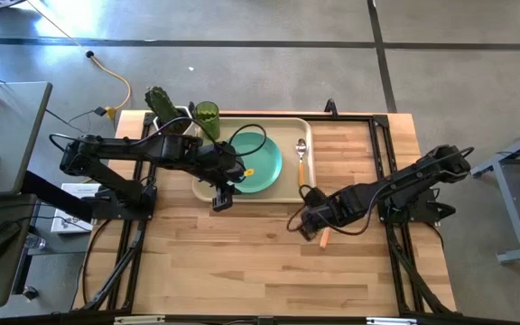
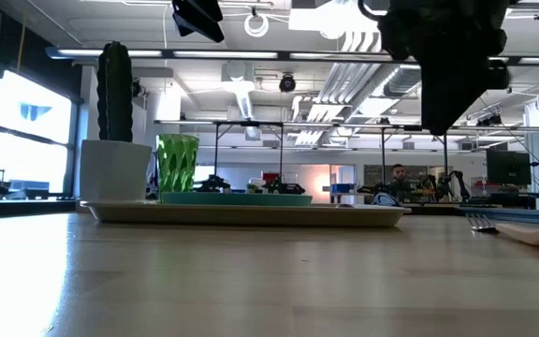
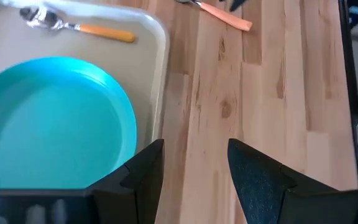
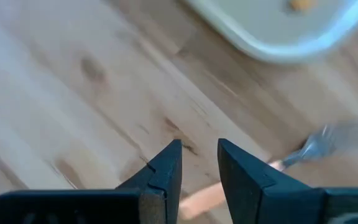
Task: Pick and place plate/cup/fork/spoon on tray
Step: Put the light pink fork on the white serving tray
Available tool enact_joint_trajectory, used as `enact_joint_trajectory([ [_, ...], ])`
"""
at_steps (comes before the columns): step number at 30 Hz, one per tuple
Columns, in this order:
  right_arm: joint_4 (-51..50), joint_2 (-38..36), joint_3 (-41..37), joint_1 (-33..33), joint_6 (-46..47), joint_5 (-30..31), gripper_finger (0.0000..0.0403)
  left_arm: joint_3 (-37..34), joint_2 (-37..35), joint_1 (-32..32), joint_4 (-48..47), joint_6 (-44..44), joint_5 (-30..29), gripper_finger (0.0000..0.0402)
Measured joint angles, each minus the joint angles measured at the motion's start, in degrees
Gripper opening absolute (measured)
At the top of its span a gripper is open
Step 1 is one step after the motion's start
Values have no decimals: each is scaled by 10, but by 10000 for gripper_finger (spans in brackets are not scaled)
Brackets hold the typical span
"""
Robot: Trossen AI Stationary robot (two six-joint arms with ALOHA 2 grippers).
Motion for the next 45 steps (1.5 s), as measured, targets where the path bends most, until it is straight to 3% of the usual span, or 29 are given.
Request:
enact_joint_trajectory([
  [4, -10, 0, 0, 0, 173, 3, 94, 0, 0, 0, -4, 47, 5, 166],
  [8, -38, 0, 0, 1, 288, 1, 95, 0, 0, 0, -16, 77, 6, 166],
  [21, -108, 9, 0, 21, 485, -17, 167, 0, 0, -1, -35, 103, 6, 166],
  [29, -70, 51, -50, 24, 533, -83, 168, 0, 0, -1, -34, 103, 6, 166],
  [37, 55, 59, -128, 22, 550, -78, 167, 0, 0, -1, -34, 101, 6, 166],
  [45, 102, 57, -173, 17, 566, -86, 161, 0, 0, -1, -33, 97, 6, 166],
])
